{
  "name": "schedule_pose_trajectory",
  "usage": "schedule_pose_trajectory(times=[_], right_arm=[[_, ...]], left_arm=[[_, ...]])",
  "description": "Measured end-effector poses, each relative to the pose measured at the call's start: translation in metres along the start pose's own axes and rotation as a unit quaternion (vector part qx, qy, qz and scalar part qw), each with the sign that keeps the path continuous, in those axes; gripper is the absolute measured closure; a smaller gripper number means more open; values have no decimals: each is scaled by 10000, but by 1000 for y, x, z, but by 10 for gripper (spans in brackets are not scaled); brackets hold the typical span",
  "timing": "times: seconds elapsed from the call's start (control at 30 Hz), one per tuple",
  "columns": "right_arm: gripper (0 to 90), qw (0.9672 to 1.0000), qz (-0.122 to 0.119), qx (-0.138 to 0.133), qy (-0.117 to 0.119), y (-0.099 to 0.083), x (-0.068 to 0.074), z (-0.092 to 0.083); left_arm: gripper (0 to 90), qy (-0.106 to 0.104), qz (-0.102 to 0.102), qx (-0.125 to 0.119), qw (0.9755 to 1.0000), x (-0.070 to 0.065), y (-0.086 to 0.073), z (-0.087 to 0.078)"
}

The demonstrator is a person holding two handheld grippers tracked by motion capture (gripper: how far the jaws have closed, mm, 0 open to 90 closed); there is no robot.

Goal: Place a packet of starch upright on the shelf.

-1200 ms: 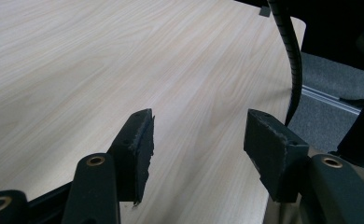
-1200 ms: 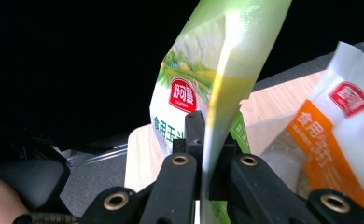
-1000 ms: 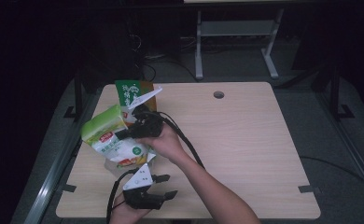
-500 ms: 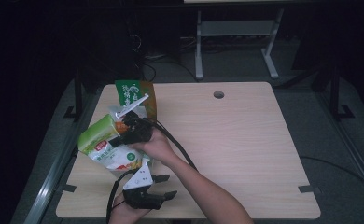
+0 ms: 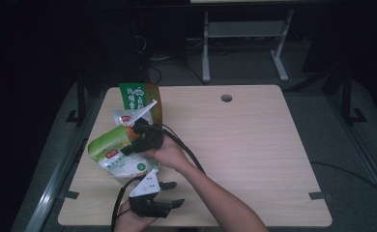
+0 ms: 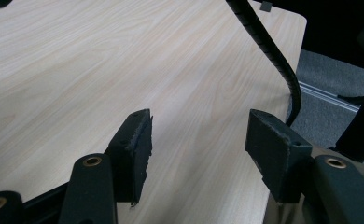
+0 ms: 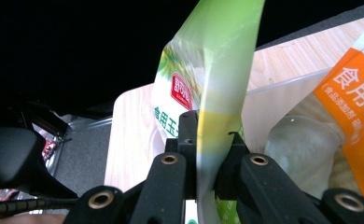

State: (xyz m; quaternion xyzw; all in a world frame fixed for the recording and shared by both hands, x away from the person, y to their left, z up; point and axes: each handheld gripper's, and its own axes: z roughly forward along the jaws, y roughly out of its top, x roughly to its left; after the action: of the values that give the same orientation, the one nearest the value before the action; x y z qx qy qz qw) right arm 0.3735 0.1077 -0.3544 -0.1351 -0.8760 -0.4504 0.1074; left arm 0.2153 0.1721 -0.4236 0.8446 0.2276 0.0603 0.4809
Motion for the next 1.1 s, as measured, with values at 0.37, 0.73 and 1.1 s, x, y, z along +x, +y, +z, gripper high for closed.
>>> schedule_pose_trajectory(times=[0.37, 0.73, 1.1], right_arm=[[828, 9999, 55, 149, -27, -9, -3, -5], [823, 9992, 309, 219, 109, -30, -12, -11], [859, 9994, 216, 277, 68, -34, -9, -17]], left_arm=[[400, 55, -49, 11, 10000, 3, -1, -1], [392, 46, -25, 76, 10000, 3, -1, 1], [394, 56, -25, 114, 9999, 2, -1, 2]])
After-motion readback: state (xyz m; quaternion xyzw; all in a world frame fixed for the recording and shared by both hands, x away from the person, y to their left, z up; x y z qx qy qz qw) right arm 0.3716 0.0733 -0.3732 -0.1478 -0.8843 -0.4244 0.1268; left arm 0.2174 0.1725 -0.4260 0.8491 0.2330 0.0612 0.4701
